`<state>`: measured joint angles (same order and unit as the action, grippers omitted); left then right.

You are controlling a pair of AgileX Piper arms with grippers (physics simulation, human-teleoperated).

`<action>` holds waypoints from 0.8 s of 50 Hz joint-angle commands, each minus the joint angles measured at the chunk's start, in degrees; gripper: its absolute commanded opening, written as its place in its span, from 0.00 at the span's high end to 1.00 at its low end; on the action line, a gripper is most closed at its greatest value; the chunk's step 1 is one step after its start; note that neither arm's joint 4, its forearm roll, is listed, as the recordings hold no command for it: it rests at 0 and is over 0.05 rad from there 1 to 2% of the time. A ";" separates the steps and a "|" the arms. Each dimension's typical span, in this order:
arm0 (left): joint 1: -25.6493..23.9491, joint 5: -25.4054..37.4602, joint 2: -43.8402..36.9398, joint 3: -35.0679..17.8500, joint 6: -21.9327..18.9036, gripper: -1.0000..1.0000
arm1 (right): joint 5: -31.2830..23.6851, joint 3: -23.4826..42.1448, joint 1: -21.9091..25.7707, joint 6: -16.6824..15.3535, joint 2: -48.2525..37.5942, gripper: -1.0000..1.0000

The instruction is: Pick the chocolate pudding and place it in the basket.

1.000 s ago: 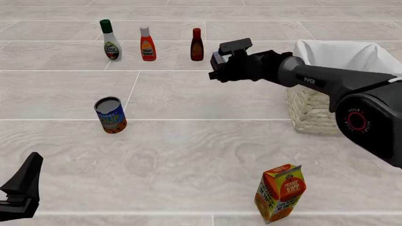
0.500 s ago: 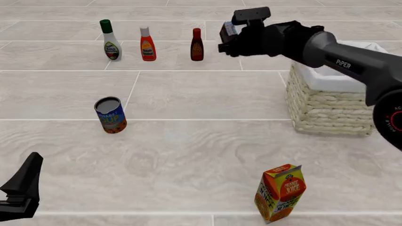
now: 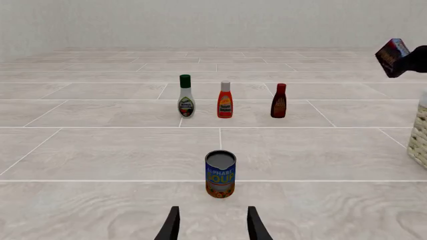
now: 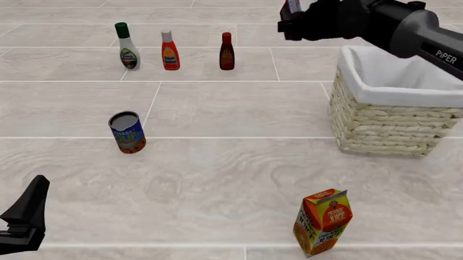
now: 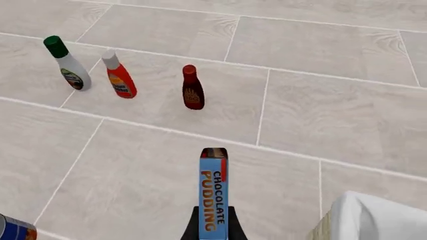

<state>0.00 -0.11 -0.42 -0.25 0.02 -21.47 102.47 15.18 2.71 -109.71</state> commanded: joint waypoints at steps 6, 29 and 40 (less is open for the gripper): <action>0.01 0.00 -0.01 0.00 -0.02 0.00 | -4.46 2.30 -5.35 2.77 2.89 1.00; 0.01 0.00 0.00 0.00 0.00 0.00 | -9.39 2.45 -11.44 2.38 10.37 1.00; 0.00 0.00 0.00 0.00 0.00 0.00 | -11.10 1.93 -15.64 3.87 11.56 1.00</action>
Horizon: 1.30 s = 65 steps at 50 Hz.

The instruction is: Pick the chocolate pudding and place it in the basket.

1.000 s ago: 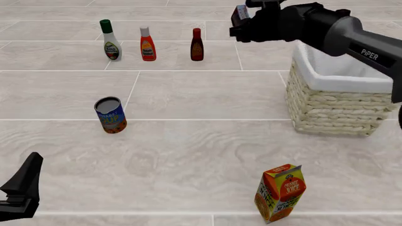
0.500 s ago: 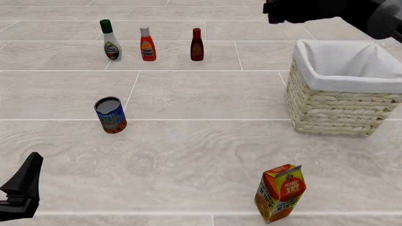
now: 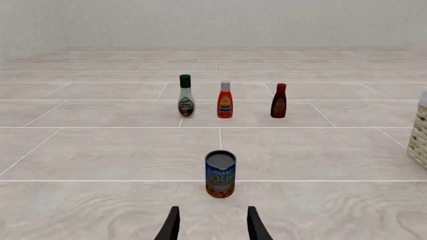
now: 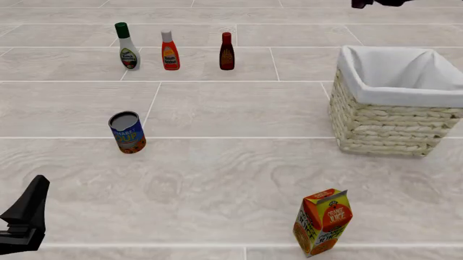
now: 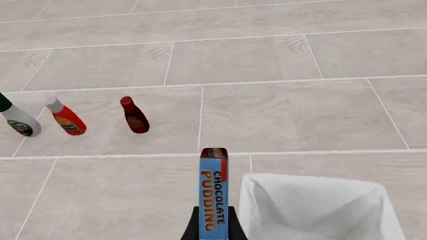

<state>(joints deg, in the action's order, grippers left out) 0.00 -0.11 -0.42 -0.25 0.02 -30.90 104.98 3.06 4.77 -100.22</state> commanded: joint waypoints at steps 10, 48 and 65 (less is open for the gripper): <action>0.00 0.00 0.00 0.00 0.01 0.00 | -2.14 -2.19 -5.31 1.88 4.32 1.00; 0.00 0.00 0.00 0.00 -0.01 0.00 | -2.96 -5.71 -12.37 13.44 6.07 1.00; 0.00 0.00 0.01 0.00 0.00 0.00 | -3.38 -6.16 -12.00 21.45 3.90 1.00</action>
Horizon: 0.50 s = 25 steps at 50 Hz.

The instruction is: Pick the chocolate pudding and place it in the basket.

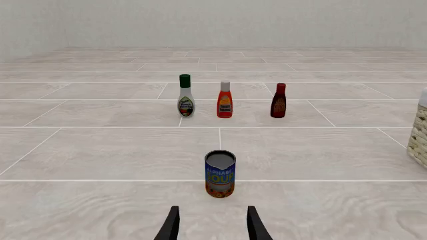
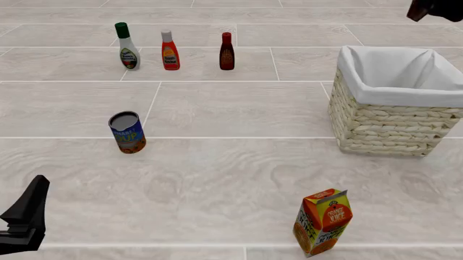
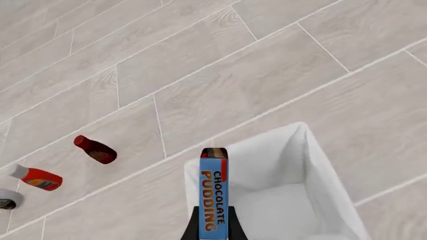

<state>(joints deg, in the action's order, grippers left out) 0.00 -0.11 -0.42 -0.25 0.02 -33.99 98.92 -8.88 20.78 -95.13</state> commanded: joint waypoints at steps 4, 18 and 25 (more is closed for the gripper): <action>-0.01 0.00 0.00 0.00 0.01 0.00 | -0.36 -0.05 0.21 6.61 -1.37 1.00; 0.00 0.00 0.00 0.00 -0.01 0.00 | -0.89 0.64 0.00 12.23 -3.03 1.00; 0.01 0.00 -0.01 0.00 -0.01 0.00 | -0.98 1.07 -0.78 14.71 -4.05 1.00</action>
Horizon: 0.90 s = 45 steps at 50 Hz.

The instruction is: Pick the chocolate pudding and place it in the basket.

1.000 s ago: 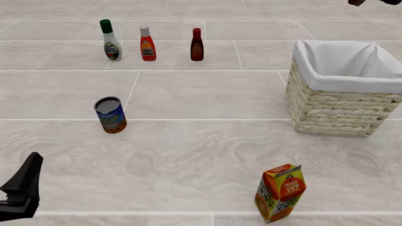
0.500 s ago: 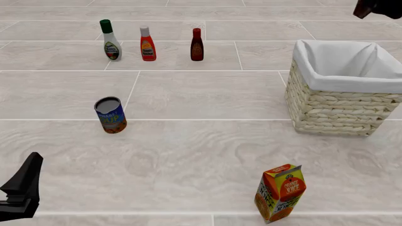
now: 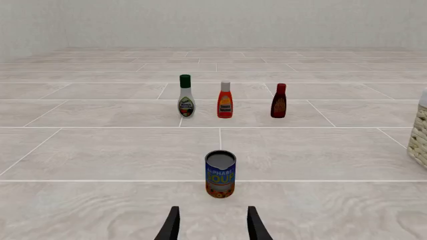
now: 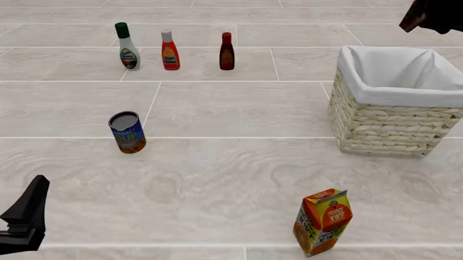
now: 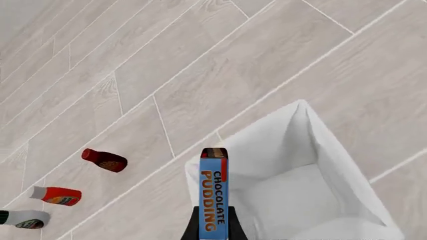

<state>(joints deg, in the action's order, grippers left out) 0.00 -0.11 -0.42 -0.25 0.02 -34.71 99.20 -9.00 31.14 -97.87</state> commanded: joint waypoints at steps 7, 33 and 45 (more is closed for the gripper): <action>-0.01 0.00 0.00 0.00 -0.01 0.00 | 0.36 0.23 -0.93 7.05 -2.32 1.00; -0.01 0.00 0.00 0.00 -0.01 0.00 | -0.60 2.96 -1.27 11.85 -6.42 1.00; 0.00 0.00 0.00 0.00 -0.01 0.00 | -0.27 2.41 -1.15 13.06 -7.13 1.00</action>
<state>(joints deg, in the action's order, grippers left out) 0.00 -0.11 -0.42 -0.25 0.02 -35.14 101.50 -10.18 42.54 -104.34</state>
